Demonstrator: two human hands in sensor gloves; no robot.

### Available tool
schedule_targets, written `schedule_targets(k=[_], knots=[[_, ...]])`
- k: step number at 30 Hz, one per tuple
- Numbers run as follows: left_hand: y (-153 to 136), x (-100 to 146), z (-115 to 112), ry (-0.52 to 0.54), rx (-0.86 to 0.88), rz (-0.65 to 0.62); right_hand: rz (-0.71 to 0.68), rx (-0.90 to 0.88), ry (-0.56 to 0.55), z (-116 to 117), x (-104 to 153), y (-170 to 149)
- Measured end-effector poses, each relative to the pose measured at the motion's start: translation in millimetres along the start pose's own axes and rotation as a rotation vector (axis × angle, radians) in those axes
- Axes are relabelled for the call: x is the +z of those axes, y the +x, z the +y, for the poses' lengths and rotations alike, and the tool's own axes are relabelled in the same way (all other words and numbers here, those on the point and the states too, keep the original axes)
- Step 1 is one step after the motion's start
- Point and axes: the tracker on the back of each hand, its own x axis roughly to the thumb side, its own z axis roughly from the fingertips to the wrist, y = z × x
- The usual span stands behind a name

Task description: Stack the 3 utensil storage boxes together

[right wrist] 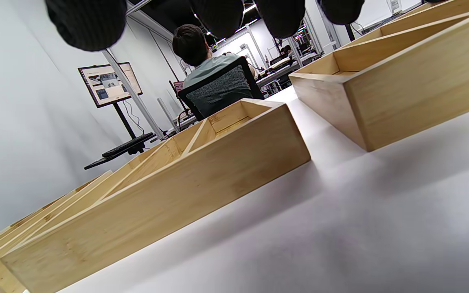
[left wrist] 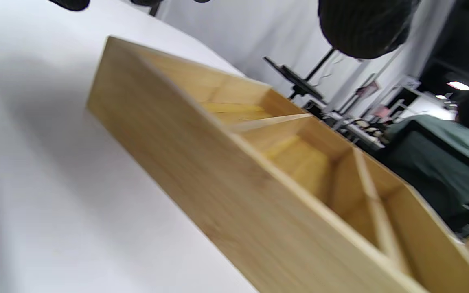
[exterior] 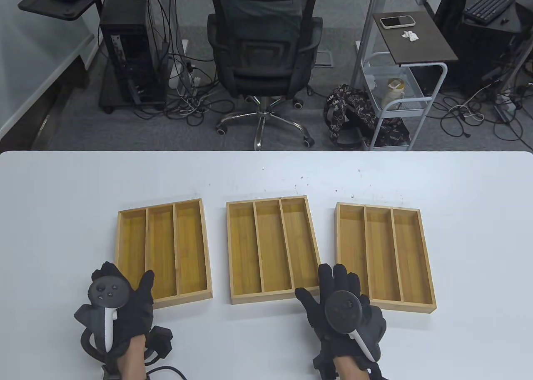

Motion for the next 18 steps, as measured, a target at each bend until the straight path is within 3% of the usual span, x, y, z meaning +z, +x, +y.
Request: schedule_targets(k=[6, 12, 18], knots=[[-17, -21, -14, -0.069, -0.03, 0.126, 0.016, -0.018, 0.002, 0, -1, -3], [-13, -27, -16, -0.059, -0.125, 0.235, 0.023, -0.018, 0.016, 2, -3, -4], [-16, -29, -13, -0.004, -0.209, 0.222, 0.016, -0.018, 0.018, 4, -3, -1]])
